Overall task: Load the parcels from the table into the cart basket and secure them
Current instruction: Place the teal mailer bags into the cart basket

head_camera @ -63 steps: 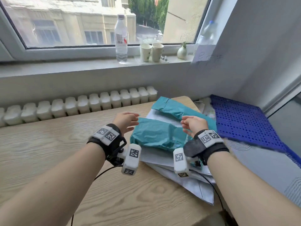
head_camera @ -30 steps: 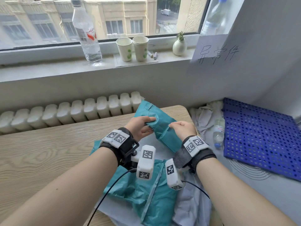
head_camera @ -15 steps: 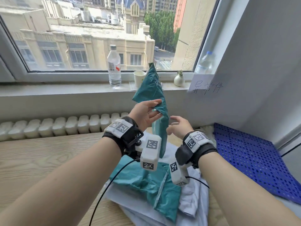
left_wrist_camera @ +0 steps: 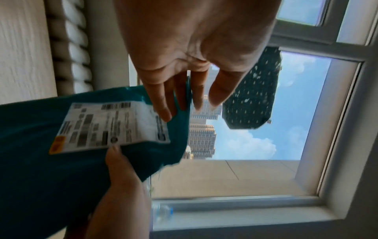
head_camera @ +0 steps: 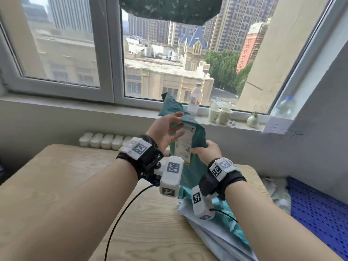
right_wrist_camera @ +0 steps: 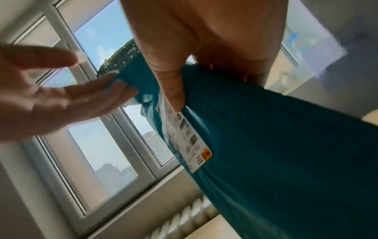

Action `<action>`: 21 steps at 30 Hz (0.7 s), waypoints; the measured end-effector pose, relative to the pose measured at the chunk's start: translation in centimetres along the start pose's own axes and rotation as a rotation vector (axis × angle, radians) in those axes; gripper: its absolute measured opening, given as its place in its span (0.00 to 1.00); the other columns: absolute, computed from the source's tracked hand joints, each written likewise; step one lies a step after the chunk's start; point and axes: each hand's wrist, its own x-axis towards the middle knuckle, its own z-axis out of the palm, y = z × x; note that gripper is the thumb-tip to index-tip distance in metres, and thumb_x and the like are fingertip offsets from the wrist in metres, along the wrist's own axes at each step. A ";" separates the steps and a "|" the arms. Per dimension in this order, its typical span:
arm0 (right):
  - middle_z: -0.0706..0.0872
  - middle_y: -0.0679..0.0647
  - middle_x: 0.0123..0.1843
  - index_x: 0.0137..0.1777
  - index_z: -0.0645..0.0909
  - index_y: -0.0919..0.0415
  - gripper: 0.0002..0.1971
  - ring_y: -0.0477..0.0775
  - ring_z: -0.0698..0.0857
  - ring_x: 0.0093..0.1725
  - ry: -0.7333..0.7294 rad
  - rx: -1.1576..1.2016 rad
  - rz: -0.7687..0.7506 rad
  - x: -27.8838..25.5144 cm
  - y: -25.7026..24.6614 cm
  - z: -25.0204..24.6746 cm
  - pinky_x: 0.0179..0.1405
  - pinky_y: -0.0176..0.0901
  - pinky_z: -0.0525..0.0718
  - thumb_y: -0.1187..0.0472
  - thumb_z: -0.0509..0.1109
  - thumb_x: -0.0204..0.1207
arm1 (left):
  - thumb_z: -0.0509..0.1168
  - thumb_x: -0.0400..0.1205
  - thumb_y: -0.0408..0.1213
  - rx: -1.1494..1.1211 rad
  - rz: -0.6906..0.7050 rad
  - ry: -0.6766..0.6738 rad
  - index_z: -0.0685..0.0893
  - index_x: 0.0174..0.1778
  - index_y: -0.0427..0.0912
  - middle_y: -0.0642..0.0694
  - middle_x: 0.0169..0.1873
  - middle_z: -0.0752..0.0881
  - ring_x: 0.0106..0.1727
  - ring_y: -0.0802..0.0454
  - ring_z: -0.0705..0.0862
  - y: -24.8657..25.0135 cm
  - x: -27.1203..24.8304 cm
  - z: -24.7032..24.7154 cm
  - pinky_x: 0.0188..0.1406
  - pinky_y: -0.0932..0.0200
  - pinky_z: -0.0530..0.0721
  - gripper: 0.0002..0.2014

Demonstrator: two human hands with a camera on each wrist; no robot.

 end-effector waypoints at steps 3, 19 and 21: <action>0.86 0.55 0.52 0.58 0.81 0.60 0.13 0.55 0.84 0.43 -0.096 0.081 0.023 -3.1 -2.5 2.8 0.34 0.33 0.83 0.62 0.73 0.75 | 0.57 0.83 0.28 0.074 0.058 0.150 0.81 0.55 0.40 0.45 0.44 0.83 0.47 0.51 0.82 2.4 -3.2 -5.5 0.50 0.56 0.84 0.10; 0.88 0.55 0.47 0.52 0.85 0.60 0.09 0.52 0.86 0.39 -0.499 -0.058 -0.241 -16.8 -11.8 23.4 0.42 0.42 0.85 0.59 0.75 0.73 | 0.63 0.79 0.27 0.203 0.137 0.677 0.83 0.39 0.48 0.51 0.37 0.83 0.42 0.55 0.81 7.6 -20.8 -28.8 0.49 0.58 0.78 0.10; 0.89 0.53 0.46 0.52 0.86 0.60 0.11 0.48 0.86 0.35 -0.571 -0.126 -0.265 -18.3 -12.8 25.5 0.36 0.38 0.85 0.56 0.76 0.72 | 0.63 0.78 0.24 0.224 0.178 0.673 0.83 0.41 0.45 0.49 0.37 0.84 0.39 0.55 0.82 8.5 -22.7 -30.3 0.50 0.58 0.79 0.10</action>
